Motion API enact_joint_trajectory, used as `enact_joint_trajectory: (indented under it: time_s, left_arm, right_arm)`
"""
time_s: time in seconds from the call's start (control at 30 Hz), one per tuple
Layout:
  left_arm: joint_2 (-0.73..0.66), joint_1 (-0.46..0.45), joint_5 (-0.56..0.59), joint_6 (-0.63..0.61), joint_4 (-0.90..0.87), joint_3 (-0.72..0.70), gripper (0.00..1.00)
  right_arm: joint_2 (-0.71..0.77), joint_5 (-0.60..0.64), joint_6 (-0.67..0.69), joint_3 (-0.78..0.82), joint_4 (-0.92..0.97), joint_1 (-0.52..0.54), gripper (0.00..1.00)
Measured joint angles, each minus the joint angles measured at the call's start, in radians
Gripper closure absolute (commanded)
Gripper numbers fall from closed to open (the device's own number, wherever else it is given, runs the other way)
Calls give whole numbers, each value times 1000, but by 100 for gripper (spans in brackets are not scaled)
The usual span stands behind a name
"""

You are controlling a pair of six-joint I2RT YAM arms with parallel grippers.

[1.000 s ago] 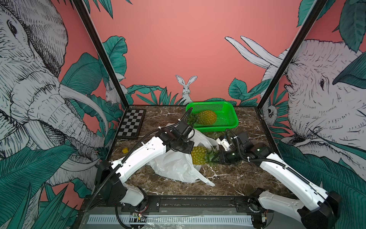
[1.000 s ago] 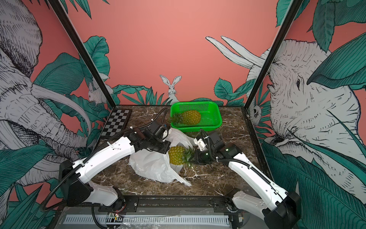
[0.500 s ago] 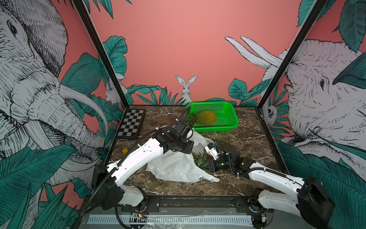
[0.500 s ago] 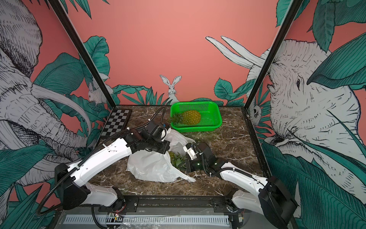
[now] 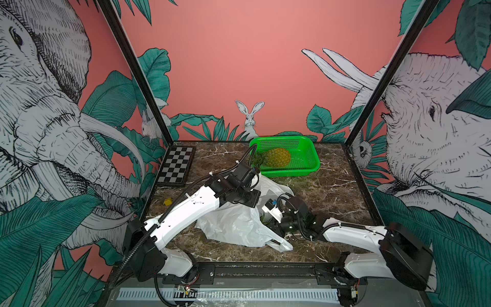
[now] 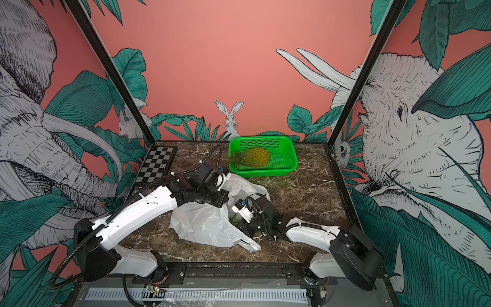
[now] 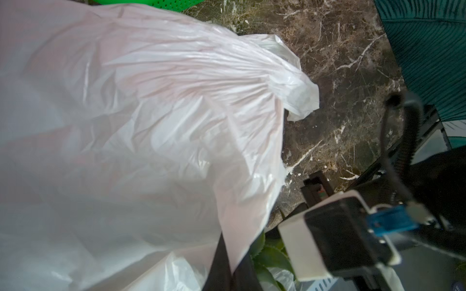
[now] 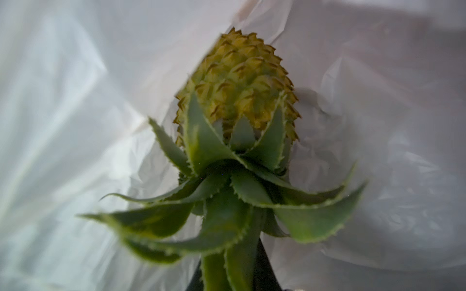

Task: Place the pineapple into a plastic bag & tie a knot
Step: Place the pineapple in the plastic bag.

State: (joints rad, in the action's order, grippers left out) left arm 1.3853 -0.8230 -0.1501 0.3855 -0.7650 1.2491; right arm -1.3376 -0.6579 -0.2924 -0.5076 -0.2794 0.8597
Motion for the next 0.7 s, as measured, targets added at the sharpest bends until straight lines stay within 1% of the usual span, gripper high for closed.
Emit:
enact_joint_trajectory:
  time_s: [0.07,0.1,0.2,0.27,0.33,0.4,0.43,0.47,0.5,0.63,0.7]
  left_arm:
    - [0,0,2,15,13,-20,100]
    - [0,0,3,23,16,-29,100]
    - [0,0,10,42,17,-47,100]
    - [-2,0,13,48,21,-52,100]
    - [-5,0,15,55,28,-57,100]
    - [-10,0,17,59,34,-61,100]
    - [-13,0,18,63,37,-63,100]
    - [-14,0,19,65,42,-65,100]
    - [-14,0,19,68,47,-69,100]
    - [-14,0,13,76,69,-89,100]
    - [-14,0,6,79,76,-94,100]
  right_arm:
    - [-28,21,32,0,-41,5,65]
    - [-31,35,40,2,-55,6,51]
    - [-10,96,84,14,-55,6,32]
    - [45,143,106,19,-7,5,19]
    - [128,188,125,19,79,5,12]
    - [221,230,134,16,182,4,11]
    - [275,253,138,5,263,4,10]
    - [322,271,138,-8,333,3,3]
    - [361,285,132,-22,394,2,1]
    - [507,313,85,-78,616,1,1]
    - [552,318,54,-104,699,0,1]
